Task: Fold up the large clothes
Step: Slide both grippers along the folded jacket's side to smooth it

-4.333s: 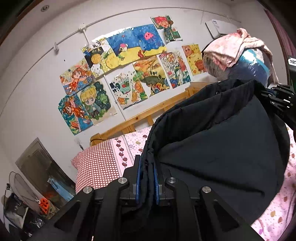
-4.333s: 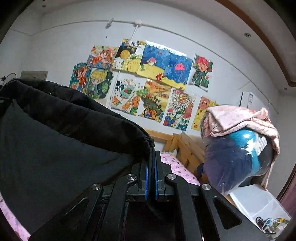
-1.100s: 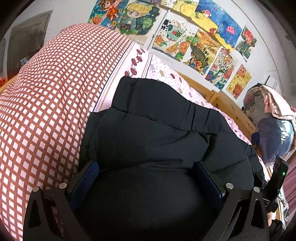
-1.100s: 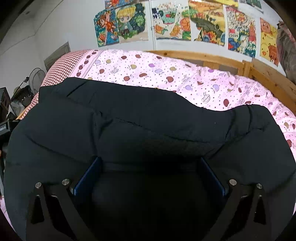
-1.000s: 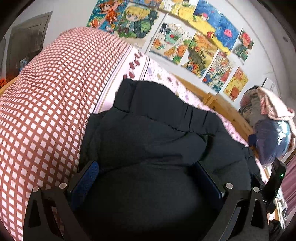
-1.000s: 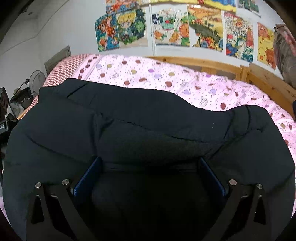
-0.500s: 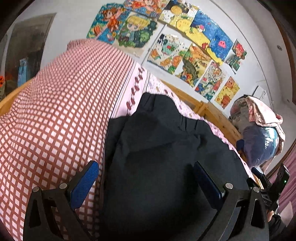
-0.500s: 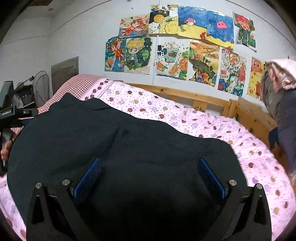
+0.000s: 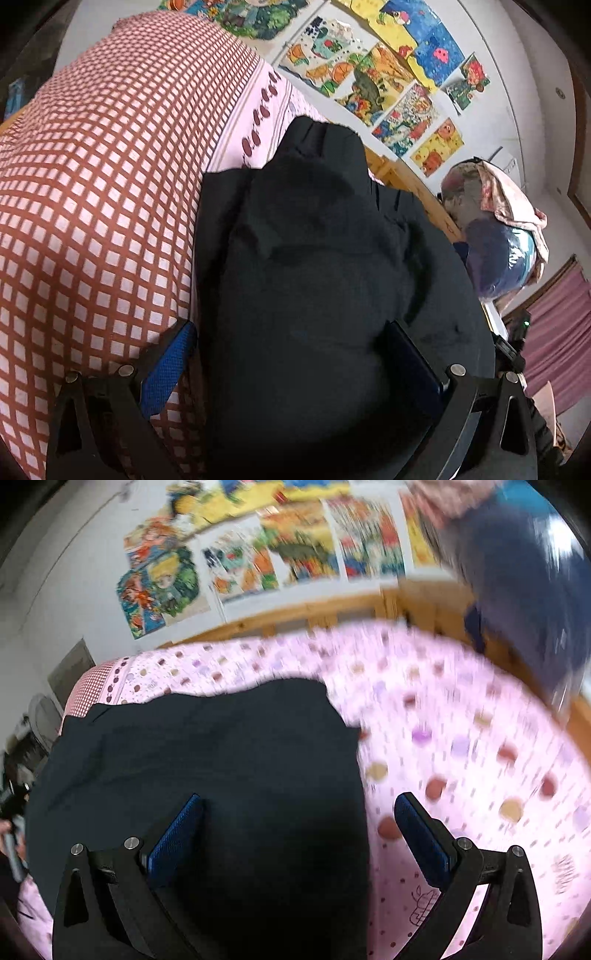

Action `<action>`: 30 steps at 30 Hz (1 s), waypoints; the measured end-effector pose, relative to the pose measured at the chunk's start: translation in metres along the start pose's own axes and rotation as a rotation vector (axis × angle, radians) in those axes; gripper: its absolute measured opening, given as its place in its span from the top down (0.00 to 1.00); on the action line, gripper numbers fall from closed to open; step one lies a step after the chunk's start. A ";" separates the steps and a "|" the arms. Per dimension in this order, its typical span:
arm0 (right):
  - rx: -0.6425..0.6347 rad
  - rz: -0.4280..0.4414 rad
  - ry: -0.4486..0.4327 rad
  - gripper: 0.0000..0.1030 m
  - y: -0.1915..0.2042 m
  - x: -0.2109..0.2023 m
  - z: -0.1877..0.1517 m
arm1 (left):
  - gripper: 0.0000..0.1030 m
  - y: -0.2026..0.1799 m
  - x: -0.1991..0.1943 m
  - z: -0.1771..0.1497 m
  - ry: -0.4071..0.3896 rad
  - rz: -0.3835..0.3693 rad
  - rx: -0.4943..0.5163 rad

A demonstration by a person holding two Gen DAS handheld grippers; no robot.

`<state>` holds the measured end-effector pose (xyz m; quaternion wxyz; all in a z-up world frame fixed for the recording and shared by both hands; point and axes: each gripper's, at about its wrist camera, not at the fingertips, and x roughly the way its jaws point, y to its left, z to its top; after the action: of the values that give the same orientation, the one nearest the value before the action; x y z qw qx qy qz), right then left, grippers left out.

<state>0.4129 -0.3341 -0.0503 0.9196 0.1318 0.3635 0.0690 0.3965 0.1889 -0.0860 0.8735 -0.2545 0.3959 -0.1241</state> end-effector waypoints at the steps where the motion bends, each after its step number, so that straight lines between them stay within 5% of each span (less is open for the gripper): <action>1: 0.010 0.003 0.012 0.02 -0.003 0.006 -0.003 | 0.00 0.001 0.002 0.000 0.008 -0.009 -0.003; 9: 0.135 0.147 0.139 0.01 -0.020 0.051 -0.027 | 0.00 0.017 0.018 -0.001 0.064 -0.132 -0.070; 20: 0.210 0.244 0.160 0.01 -0.016 0.071 -0.057 | 0.00 0.020 0.023 -0.003 0.077 -0.160 -0.064; 25: 0.201 0.375 0.215 0.01 -0.009 0.078 -0.063 | 0.00 0.019 0.025 -0.002 0.080 -0.170 -0.057; 30: 0.197 0.375 0.224 0.01 -0.002 0.085 -0.064 | 0.00 0.017 0.028 -0.003 0.084 -0.171 -0.053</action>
<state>0.4305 -0.3049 -0.1510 0.8273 0.2775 0.4375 0.2169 0.4133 0.1899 -0.1143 0.8354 -0.3052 0.4120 -0.1984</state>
